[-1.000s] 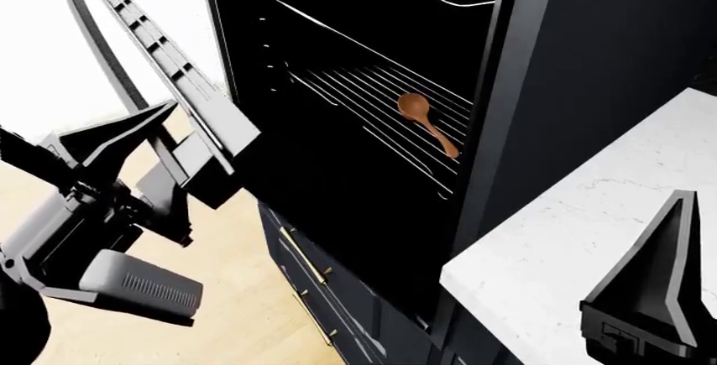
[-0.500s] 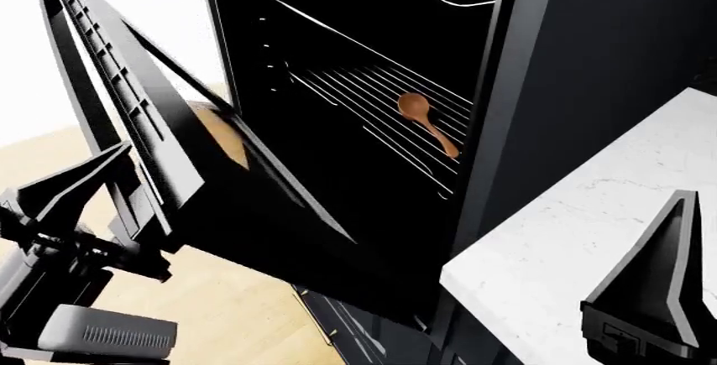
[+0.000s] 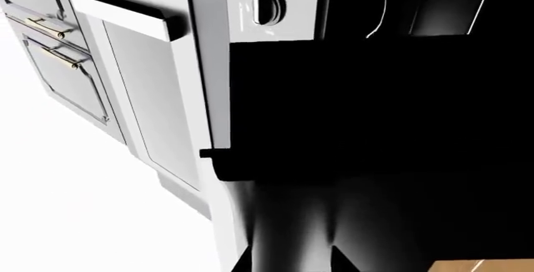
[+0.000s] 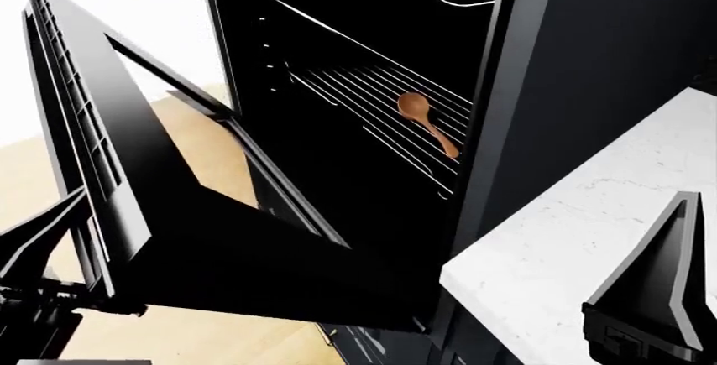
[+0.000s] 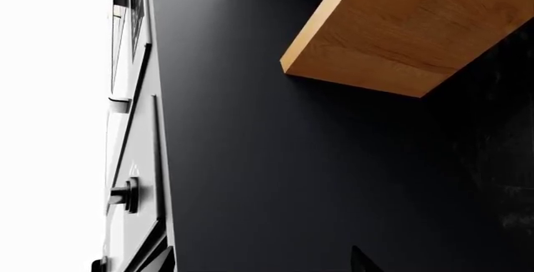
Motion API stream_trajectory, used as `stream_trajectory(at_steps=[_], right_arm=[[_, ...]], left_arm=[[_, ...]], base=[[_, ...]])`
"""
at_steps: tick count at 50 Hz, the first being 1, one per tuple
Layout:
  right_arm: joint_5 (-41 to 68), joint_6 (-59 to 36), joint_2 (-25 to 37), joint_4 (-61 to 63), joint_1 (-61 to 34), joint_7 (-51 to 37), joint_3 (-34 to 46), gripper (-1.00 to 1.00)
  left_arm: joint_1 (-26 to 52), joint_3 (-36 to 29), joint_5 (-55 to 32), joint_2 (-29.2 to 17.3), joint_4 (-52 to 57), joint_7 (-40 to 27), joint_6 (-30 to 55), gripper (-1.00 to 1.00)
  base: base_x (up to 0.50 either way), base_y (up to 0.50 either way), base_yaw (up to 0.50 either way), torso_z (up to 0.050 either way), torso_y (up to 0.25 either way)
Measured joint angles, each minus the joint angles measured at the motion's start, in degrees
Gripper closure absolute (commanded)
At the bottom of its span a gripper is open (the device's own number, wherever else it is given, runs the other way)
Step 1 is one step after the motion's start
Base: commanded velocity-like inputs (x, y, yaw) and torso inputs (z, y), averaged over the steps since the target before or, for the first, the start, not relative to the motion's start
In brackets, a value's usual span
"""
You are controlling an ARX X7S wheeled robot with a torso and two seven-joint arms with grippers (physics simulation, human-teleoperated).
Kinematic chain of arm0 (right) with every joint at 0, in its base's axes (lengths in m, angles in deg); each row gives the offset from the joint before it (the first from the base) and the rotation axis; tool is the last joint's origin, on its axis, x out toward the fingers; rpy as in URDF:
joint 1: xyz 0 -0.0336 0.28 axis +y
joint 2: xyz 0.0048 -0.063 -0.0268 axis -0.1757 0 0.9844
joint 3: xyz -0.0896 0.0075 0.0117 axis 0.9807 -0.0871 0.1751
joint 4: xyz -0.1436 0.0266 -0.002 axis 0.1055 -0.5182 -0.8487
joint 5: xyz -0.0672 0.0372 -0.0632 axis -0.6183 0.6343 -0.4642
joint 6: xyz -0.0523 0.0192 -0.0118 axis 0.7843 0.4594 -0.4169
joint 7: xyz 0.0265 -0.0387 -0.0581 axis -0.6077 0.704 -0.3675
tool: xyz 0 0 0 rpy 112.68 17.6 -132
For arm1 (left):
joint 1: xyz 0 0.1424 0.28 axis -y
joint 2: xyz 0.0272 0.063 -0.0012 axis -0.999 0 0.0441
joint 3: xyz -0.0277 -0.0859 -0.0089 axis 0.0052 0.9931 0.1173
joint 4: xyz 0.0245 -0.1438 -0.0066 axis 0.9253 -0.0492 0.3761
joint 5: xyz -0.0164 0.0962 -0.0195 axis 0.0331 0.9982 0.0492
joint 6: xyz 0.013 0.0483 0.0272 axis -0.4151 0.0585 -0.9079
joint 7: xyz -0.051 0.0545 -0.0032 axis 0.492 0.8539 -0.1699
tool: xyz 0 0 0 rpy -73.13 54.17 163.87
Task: Open the oven door
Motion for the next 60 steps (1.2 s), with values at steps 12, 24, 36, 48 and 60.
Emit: stream_trajectory(at_steps=[12,24,36,48,60], right_arm=[[0.0,0.1,0.0,0.1,0.0,0.0,0.1,-1.0],[0.3,0.0,0.2,0.1,-0.2,-0.2,0.1,-1.0],[0.5,0.2,0.3,0.1,-0.2,-0.2,0.2,-1.0],[0.5,0.3,0.3,0.1,-0.3,-0.3,0.2,-1.0],[0.6,0.5,0.3,-0.2,-0.3,-0.3,0.3,-1.0]], left_arm=[[-1.6,-1.8,1.1,-0.2,-0.9,-5.0,0.1,1.0],[-2.5,-3.8,2.2,0.4,-2.7,-9.4,-0.3,1.0],[-3.2,-5.2,3.1,1.1,-4.5,-12.7,-1.0,1.0],[-3.7,-6.2,3.6,1.8,-5.9,-14.9,-1.5,1.0],[-4.4,-8.3,3.5,3.2,-7.8,-18.4,-2.3,1.0]], base=[[-0.01,-0.01,0.01,0.003,0.008],[-0.01,-0.01,0.01,0.002,0.006],[-0.01,-0.01,0.01,0.002,0.006],[-0.01,-0.01,0.01,0.001,0.004],[0.0,0.0,0.0,0.001,0.001]])
